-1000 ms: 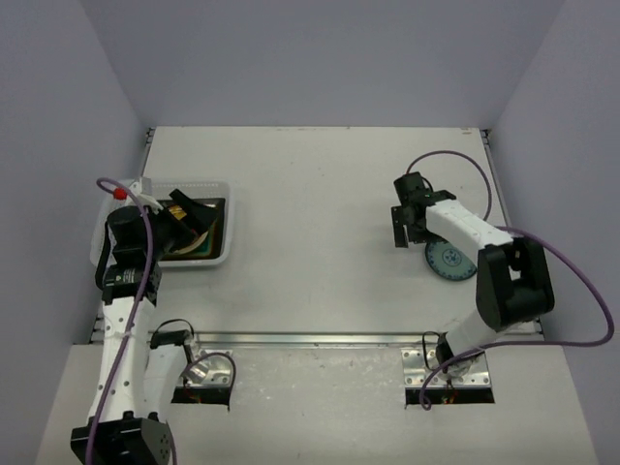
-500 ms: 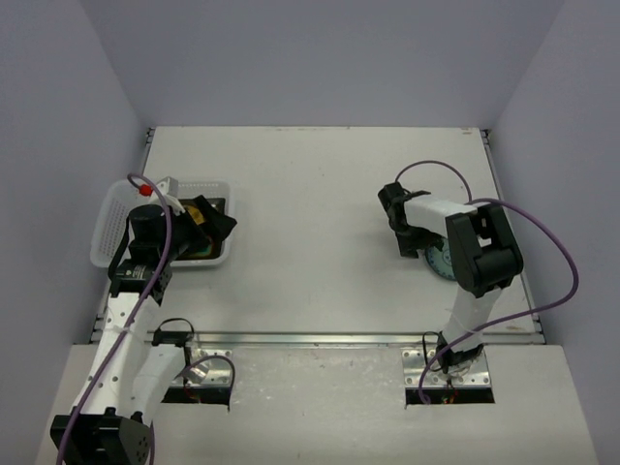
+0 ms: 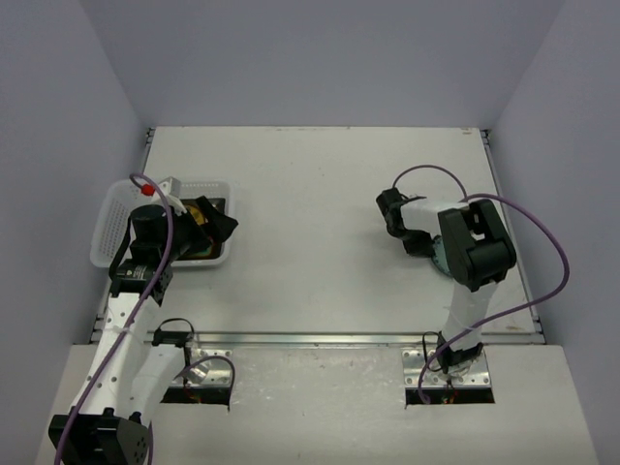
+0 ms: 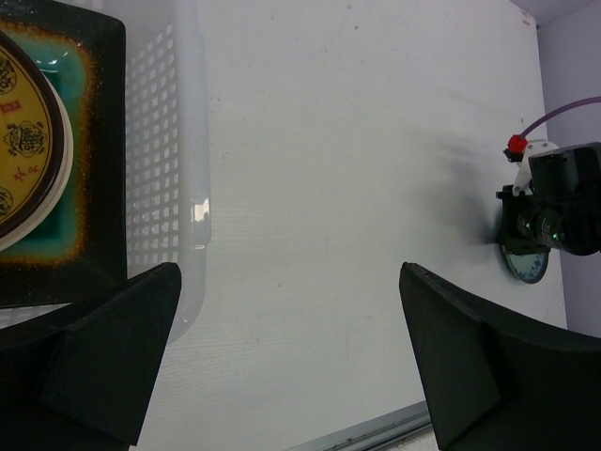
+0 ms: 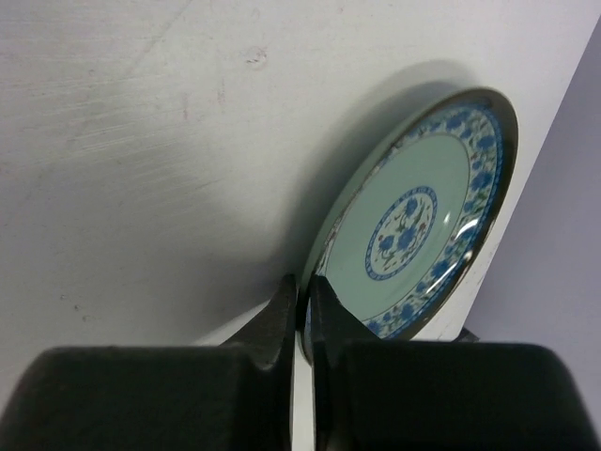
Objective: Place the plates into the plastic bin on the countertop
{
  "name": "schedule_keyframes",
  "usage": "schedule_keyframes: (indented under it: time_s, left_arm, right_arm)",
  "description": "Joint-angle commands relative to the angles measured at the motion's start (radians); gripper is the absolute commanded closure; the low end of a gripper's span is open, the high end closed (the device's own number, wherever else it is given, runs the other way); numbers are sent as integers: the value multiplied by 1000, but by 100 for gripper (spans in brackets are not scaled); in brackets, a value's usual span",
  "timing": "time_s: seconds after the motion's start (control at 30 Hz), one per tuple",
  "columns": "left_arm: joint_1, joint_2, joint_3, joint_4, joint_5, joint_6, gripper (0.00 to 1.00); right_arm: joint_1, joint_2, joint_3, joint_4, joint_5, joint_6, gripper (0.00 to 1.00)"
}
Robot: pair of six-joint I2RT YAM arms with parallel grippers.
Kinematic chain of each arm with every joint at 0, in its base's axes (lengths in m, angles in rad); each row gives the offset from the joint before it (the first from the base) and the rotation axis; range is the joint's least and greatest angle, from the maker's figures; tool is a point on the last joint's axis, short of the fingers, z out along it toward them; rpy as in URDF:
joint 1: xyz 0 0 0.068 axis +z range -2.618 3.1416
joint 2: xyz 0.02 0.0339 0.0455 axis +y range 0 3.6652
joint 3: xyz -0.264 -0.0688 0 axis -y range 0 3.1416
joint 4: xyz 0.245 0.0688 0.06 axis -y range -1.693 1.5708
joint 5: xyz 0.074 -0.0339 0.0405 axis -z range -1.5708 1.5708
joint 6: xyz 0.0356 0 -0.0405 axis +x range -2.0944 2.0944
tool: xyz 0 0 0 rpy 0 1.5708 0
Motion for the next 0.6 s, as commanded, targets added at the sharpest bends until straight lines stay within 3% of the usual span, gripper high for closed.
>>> schedule_keyframes:
  time_s: [0.0, 0.1, 0.17, 0.3, 0.4, 0.57]
  left_arm:
    - [-34, 6, 10, 38, 24, 19, 0]
    - [-35, 32, 20, 54, 66, 5, 0]
    - [-35, 72, 17, 83, 155, -29, 0]
    - [-35, 194, -24, 224, 398, -122, 0]
    - [-40, 274, -63, 324, 489, -200, 0]
    - [-96, 281, -88, 384, 496, -255, 0]
  right_arm:
    - [91, -48, -22, 61, 2, -15, 100]
    - [226, -168, -45, 108, 58, -135, 100]
    - [371, -284, -96, 240, 79, -255, 100]
    - [626, -430, -200, 483, 59, -653, 100]
    - [821, -519, -264, 673, -60, -850, 100]
    - [1026, -563, -217, 681, -255, -965, 100]
